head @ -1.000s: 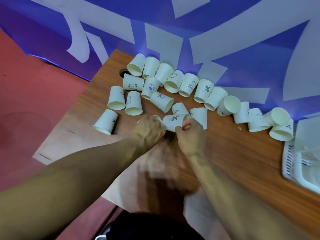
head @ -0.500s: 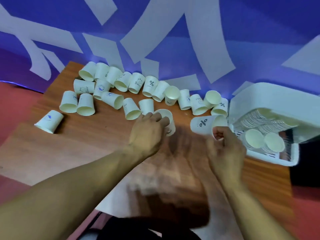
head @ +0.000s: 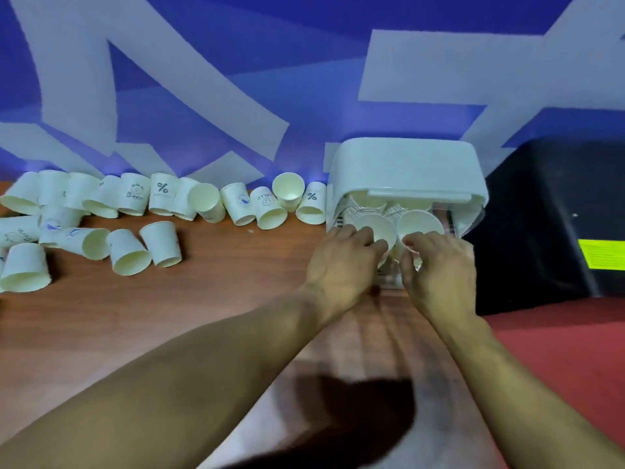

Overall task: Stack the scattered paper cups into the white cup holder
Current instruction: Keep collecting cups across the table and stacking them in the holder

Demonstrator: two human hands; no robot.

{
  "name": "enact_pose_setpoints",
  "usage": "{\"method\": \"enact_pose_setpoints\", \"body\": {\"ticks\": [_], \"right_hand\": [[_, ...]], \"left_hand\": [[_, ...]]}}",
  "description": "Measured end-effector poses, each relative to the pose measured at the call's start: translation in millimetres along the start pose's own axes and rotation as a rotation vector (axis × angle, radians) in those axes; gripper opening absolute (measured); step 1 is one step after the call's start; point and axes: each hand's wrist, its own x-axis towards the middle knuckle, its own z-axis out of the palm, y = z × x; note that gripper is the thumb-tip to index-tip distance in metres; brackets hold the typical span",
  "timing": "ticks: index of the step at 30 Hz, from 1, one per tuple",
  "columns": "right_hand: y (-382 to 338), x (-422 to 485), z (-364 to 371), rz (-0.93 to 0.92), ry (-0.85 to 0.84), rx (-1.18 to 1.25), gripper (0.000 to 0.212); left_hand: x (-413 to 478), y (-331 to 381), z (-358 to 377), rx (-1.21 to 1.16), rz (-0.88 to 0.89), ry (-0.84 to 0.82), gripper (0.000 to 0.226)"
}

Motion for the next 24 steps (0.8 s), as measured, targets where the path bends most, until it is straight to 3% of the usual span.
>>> {"method": "enact_pose_setpoints", "body": {"ticks": [4,7,13,18,24], "right_hand": [[15,3,15,0.004,-0.035,-0.036,0.013],[22,6,19,-0.006,-0.04,-0.016,0.013],[30,-5,37,0.006,-0.151,-0.039,0.015],[26,-15,66,-0.034,-0.325,-0.086,0.014],[24,-9,74,-0.007,-0.372,-0.026,0.006]], "left_hand": [[12,4,15,0.037,0.047,-0.097,0.003],[14,7,22,0.081,0.015,-0.192,0.018],[16,-7,42,0.007,-0.016,-0.333,0.022],[10,-17,58,-0.151,0.001,-0.324,0.041],[11,-19,59,-0.131,-0.006,-0.355,0.035]]}}
